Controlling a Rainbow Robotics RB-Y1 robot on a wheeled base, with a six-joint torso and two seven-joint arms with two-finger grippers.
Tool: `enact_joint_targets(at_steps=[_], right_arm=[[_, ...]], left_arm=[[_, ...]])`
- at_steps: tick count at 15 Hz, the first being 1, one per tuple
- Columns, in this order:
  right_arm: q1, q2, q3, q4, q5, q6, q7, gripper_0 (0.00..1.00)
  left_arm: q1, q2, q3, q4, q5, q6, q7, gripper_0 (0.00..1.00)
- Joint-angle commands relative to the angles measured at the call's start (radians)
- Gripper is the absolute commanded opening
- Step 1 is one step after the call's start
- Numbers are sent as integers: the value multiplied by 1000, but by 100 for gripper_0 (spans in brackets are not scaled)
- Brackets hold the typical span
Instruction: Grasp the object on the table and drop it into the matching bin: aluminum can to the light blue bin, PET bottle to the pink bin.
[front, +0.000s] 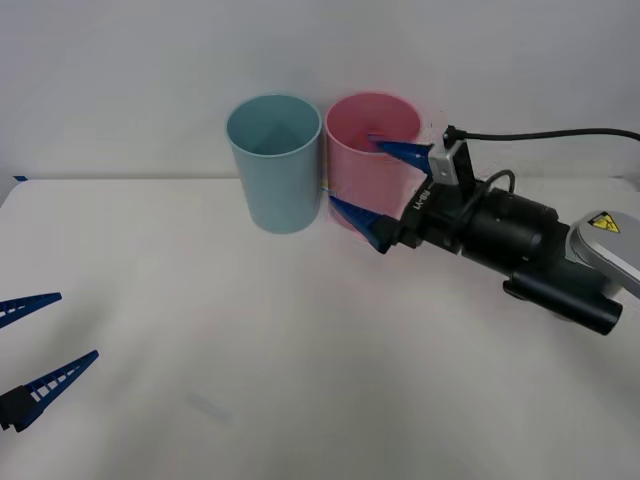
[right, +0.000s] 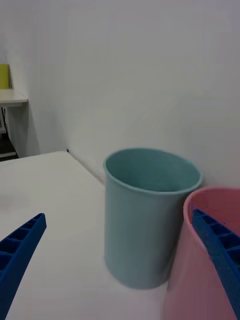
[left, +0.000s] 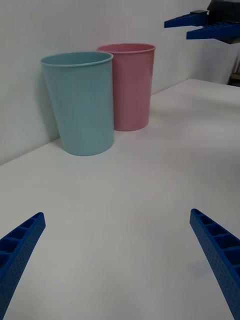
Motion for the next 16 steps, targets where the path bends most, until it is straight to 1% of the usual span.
enact_joint_targets(at_steps=[1, 2, 3, 5, 7, 11, 15, 16], right_arm=[[147, -52, -77, -77, -22, -26, 81, 100], [196, -56, -109, -97, -22, -42, 90, 100], [253, -56, -155, -104, -15, -87, 93, 100], [362, -41, -255, -117, 20, -167, 95, 100], [454, -29, -328, -132, 32, -219, 95, 100], [616, -18, -437, -173, 38, -248, 98, 100], [728, 24, -529, -189, 49, -277, 86, 100], [756, 47, -557, -192, 69, -289, 78, 100]], left_arm=[[0, 0, 0, 0, 0, 0, 0, 100], [0, 0, 0, 0, 0, 0, 0, 100], [0, 0, 0, 0, 0, 0, 0, 100], [0, 0, 0, 0, 0, 0, 0, 100], [0, 0, 0, 0, 0, 0, 0, 100], [0, 0, 0, 0, 0, 0, 0, 100], [0, 0, 0, 0, 0, 0, 0, 100], [0, 0, 0, 0, 0, 0, 0, 100]])
